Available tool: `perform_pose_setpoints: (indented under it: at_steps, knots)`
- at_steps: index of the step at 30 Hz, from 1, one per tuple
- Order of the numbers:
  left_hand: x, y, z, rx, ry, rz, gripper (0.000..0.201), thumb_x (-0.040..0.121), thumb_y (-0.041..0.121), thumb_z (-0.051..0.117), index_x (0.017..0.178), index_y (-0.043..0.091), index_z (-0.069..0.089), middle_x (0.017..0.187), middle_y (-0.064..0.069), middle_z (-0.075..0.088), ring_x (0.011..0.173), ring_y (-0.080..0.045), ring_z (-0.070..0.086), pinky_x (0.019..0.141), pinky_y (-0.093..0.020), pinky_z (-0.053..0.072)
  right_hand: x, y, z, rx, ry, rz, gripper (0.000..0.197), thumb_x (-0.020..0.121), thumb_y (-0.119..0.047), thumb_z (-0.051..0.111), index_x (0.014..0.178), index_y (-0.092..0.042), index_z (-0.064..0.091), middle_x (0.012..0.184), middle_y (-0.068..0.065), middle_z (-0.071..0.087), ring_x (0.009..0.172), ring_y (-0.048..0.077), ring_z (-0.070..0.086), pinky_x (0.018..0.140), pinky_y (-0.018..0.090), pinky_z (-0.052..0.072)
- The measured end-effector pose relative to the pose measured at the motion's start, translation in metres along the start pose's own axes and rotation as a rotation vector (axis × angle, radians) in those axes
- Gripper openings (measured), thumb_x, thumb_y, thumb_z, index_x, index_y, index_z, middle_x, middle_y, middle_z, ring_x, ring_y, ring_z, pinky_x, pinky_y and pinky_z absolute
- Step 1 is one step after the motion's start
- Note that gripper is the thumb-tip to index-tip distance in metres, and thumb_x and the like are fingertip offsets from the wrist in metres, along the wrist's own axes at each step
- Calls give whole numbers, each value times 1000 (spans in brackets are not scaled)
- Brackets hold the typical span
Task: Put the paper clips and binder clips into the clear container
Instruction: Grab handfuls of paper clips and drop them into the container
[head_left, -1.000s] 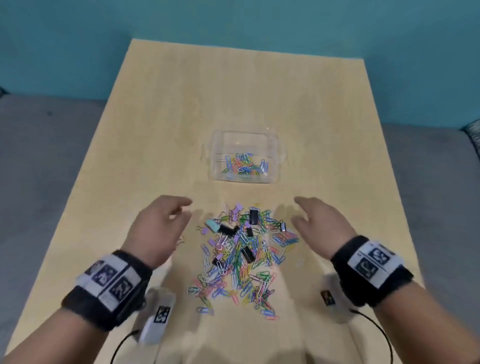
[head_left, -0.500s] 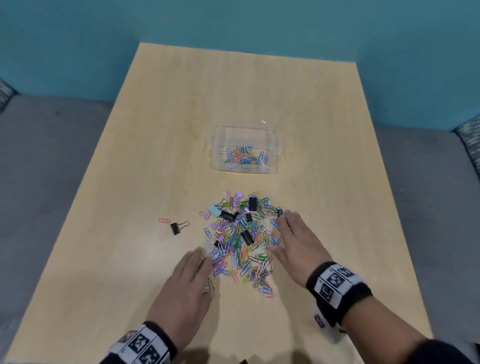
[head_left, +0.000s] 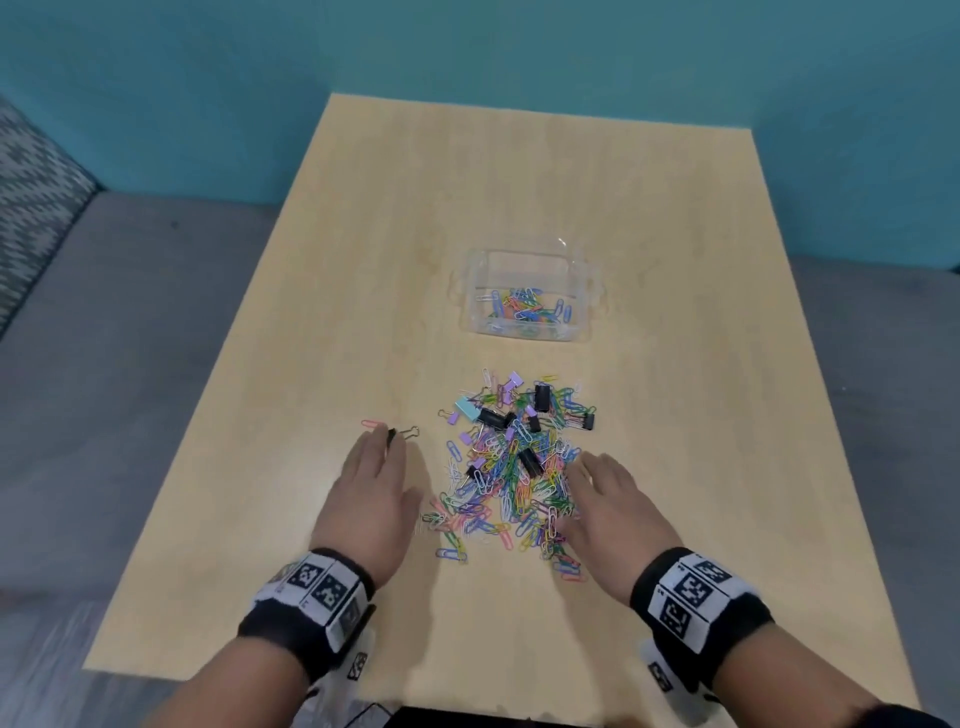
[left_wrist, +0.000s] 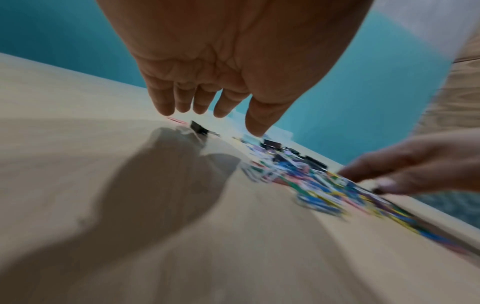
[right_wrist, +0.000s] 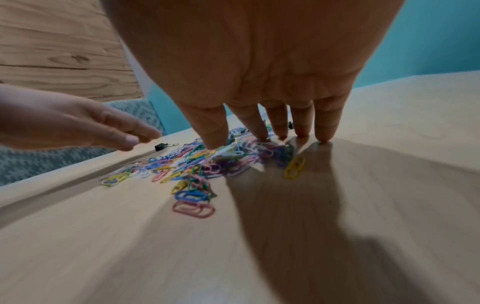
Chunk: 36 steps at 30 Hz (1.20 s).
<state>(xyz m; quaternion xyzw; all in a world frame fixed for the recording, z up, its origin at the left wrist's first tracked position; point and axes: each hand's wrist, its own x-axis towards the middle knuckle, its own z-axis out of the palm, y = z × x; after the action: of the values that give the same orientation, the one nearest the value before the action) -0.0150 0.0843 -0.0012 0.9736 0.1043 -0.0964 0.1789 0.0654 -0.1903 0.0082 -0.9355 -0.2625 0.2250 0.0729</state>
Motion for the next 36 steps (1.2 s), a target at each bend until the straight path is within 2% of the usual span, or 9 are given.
perform_pose_setpoints:
  at_steps: [4,10,14,16,21,26,30,33,36]
  knots:
    - [19,-28,-8,-21,-24,-11,63,92,17,47,148,9,21,155,-11,22,143,-24,17,117,-33,16,-5,2,5,-21,-27,-18,65,96,-42,43,148,-11,20,156,8,16,145,28,8,117,38,19]
    - [-17,-28,-10,20,-85,-126,63,93,25,50,146,3,26,154,-17,22,142,-31,20,115,-37,20,-22,-2,13,4,-60,25,69,97,-38,41,149,-6,10,159,14,3,146,30,-2,119,37,10]
    - [-52,13,12,27,-99,112,62,83,37,42,133,2,47,138,-19,47,127,-35,45,106,-43,36,-31,-20,20,-19,-82,-11,73,96,-38,40,150,-3,6,159,16,0,146,31,-4,119,38,8]
    - [-57,32,22,-9,-102,202,62,82,40,40,135,8,44,138,-12,47,129,-32,42,108,-42,36,-33,-26,21,11,-84,-57,71,94,-36,44,149,-4,14,158,15,10,146,32,4,118,39,13]
    - [-38,43,24,96,-105,209,63,84,42,36,139,11,40,146,-10,40,134,-30,37,103,-42,42,-26,-31,18,-63,67,-130,64,81,-34,58,135,-5,42,139,16,46,131,37,40,105,45,40]
    - [-42,41,26,138,-155,277,52,80,39,45,126,16,52,134,-10,53,125,-33,48,96,-43,48,-33,-43,25,-134,-5,-142,71,74,-41,65,135,-9,45,143,16,43,131,38,41,97,48,47]
    - [-44,40,30,111,-109,306,52,85,35,44,133,15,43,142,-11,43,132,-31,39,103,-42,42,-34,-50,20,-130,69,-226,65,70,-39,70,126,-11,53,133,13,53,123,35,50,90,43,52]
    - [-33,44,32,148,-76,299,54,87,33,38,135,9,42,145,-15,40,136,-31,36,105,-43,40,-17,-54,21,-165,112,-278,69,74,-37,69,133,-7,48,139,13,49,127,34,48,95,44,50]
    - [-23,39,33,192,-107,299,59,89,35,28,139,5,39,149,-16,33,140,-31,27,108,-44,35,-4,-58,26,-229,17,-312,73,83,-34,61,143,-4,34,152,15,32,137,38,32,104,49,40]
